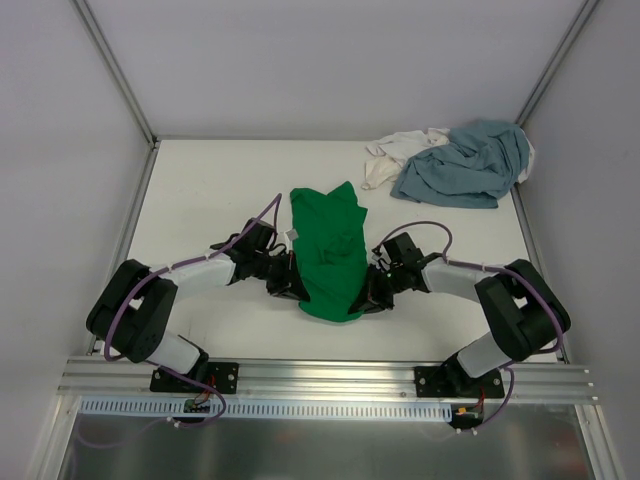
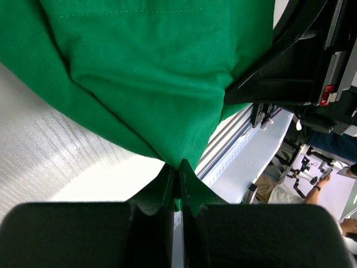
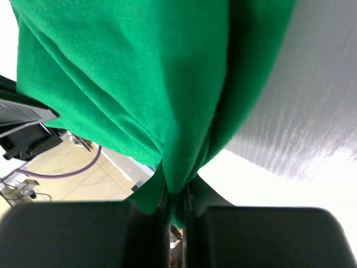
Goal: Fold and stack the t-shirts
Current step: Fold the long partially folded tshirt into a neat square
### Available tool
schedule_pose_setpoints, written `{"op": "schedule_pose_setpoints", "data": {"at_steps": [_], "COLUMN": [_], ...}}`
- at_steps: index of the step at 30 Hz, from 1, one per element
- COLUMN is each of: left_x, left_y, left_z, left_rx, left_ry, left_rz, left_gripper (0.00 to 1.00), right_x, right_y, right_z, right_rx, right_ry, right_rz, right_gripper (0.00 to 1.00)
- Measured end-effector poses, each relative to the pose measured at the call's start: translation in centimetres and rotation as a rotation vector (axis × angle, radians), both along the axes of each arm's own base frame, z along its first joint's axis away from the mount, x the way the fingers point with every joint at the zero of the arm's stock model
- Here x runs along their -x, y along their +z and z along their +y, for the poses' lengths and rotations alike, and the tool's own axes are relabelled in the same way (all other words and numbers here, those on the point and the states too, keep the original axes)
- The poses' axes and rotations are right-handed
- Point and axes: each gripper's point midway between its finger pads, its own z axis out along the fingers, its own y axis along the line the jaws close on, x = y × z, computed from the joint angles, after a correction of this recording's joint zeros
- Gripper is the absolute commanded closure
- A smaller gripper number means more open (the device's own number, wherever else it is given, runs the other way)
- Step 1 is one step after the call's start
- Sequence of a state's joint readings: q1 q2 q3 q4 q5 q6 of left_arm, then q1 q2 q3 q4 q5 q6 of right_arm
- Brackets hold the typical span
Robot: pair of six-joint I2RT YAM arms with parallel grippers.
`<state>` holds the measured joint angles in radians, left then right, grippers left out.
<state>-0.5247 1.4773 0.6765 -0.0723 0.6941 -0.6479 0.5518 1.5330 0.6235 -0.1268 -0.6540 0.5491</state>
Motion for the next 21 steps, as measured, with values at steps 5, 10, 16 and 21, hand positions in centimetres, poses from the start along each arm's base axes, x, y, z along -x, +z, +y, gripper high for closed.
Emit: {"op": "schedule_pose_setpoints", "data": {"at_steps": [5,10,16,21], "left_x": [0.2,0.2,0.2,0.1], "left_y": [-0.1,-0.1,0.2,1.0], "left_z": [0.1,0.2,0.1,0.1], "left_rx": [-0.007,-0.008,-0.002,0.012], "left_ry": [-0.003,-0.003,-0.003,-0.002], "left_rz": [0.007,0.009,-0.001,-0.026], "left_gripper": [1.0,1.0,1.0,1.0], "right_x": [0.2,0.1,0.0,-0.4], "right_y": [-0.1,0.2,0.6,1.5], "right_z": [-0.3,-0.3,-0.3,0.0], "right_rx": [0.016,0.023,0.032,0.033], "right_ry": [0.006,0.014,0.025,0.035], "right_rz": [0.004,0.003,0.005,0.0], "right_gripper": [1.0,1.0,1.0,1.0]}}
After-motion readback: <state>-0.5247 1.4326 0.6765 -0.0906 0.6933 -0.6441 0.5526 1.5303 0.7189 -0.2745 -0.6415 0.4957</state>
